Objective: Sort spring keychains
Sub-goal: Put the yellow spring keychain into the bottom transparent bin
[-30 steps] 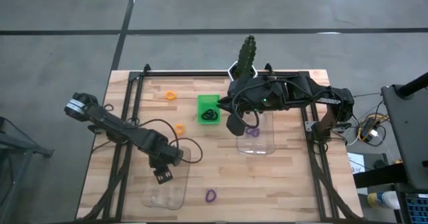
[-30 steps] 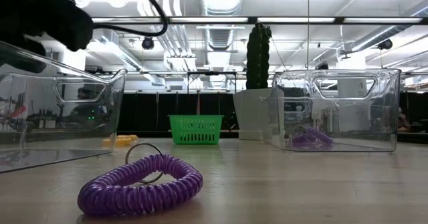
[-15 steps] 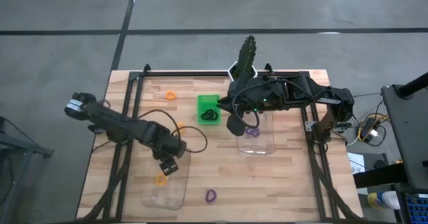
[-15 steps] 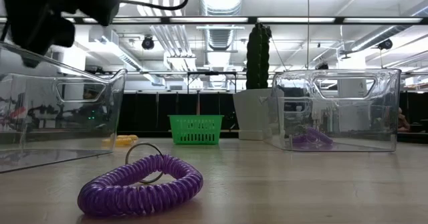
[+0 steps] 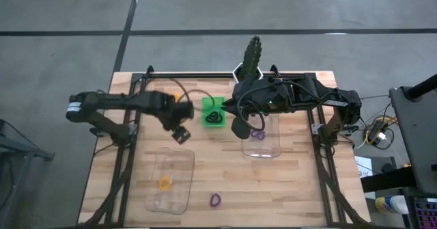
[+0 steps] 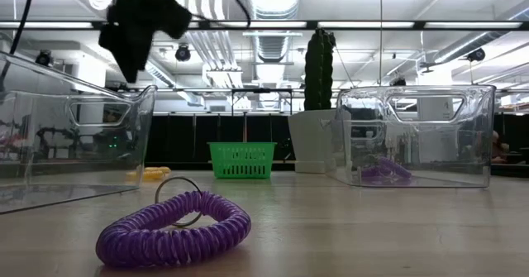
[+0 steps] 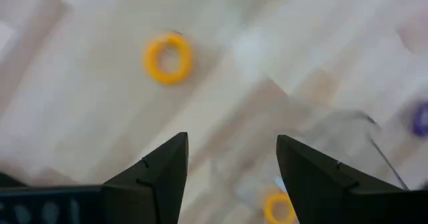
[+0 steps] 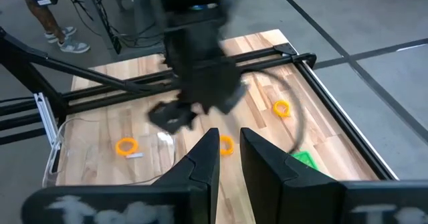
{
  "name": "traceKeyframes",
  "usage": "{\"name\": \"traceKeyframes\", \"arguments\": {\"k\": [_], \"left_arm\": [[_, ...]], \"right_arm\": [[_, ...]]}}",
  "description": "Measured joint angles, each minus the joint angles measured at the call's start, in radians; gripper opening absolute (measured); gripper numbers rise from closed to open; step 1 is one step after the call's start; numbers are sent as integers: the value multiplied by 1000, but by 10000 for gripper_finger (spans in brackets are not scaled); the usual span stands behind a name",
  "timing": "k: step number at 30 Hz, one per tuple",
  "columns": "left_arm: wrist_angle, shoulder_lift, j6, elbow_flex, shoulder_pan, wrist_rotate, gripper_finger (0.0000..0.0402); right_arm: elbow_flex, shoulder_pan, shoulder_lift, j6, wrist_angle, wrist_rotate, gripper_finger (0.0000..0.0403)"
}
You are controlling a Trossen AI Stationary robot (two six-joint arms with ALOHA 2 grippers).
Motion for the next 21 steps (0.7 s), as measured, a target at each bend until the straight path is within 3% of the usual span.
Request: {"name": "traceKeyframes", "arguments": {"k": [9, 21], "left_arm": [[101, 19, 158, -55, 204, -68, 219], [327, 22, 141, -317, 206, -80, 219]], "right_arm": [[0, 0, 0, 7, 0, 0, 54], [0, 0, 0, 8, 0, -1, 54]]}}
